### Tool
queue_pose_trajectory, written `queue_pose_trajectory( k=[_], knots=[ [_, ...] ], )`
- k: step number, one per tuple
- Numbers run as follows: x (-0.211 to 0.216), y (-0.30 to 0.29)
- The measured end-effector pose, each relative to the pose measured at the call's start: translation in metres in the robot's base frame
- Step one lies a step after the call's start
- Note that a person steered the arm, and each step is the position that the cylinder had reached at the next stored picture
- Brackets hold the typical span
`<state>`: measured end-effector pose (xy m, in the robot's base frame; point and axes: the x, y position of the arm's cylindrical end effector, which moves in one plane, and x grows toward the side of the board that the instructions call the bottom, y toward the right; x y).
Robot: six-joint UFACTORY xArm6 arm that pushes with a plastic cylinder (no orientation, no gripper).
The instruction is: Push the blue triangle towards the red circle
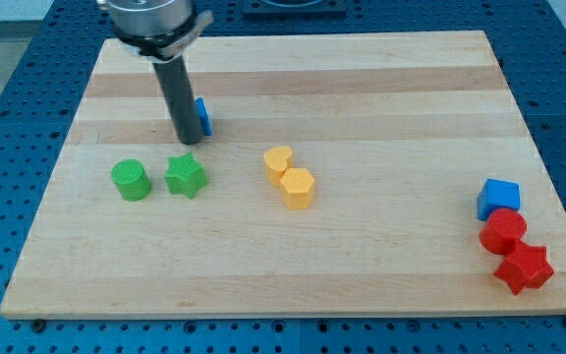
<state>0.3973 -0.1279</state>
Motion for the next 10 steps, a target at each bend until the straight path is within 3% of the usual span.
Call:
queue_pose_trajectory(
  k=[2,3,4,5,7,8,10],
  knots=[
    [0.033,-0.047],
    [0.027,-0.069],
    [-0.026,-0.069],
    [-0.026,-0.067],
    [-0.018,0.003],
    [-0.018,0.064],
    [-0.018,0.088]
  ],
)
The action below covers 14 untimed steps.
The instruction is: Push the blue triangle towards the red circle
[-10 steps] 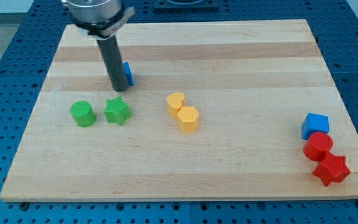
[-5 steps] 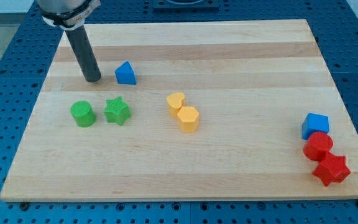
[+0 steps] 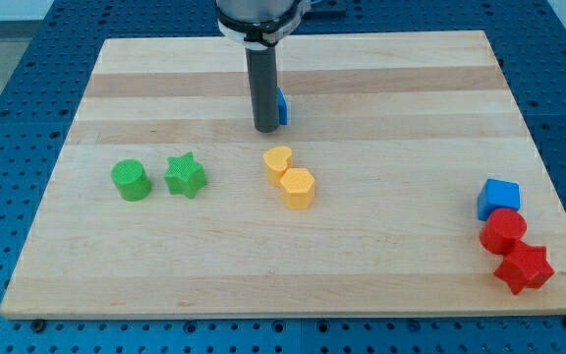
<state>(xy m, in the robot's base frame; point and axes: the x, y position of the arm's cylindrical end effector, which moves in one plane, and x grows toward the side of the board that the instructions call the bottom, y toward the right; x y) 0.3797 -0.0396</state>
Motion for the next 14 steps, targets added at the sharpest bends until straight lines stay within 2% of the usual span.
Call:
queue_pose_trajectory(
  k=[2,3,4,7,9,10,12,13,14],
  knots=[
    [-0.012,-0.049],
    [-0.041,-0.042],
    [-0.04,-0.034],
    [0.004,0.15],
    [0.009,0.238],
    [0.011,0.244],
    [-0.034,0.166],
    [-0.026,0.156],
    [0.02,0.165]
  ],
)
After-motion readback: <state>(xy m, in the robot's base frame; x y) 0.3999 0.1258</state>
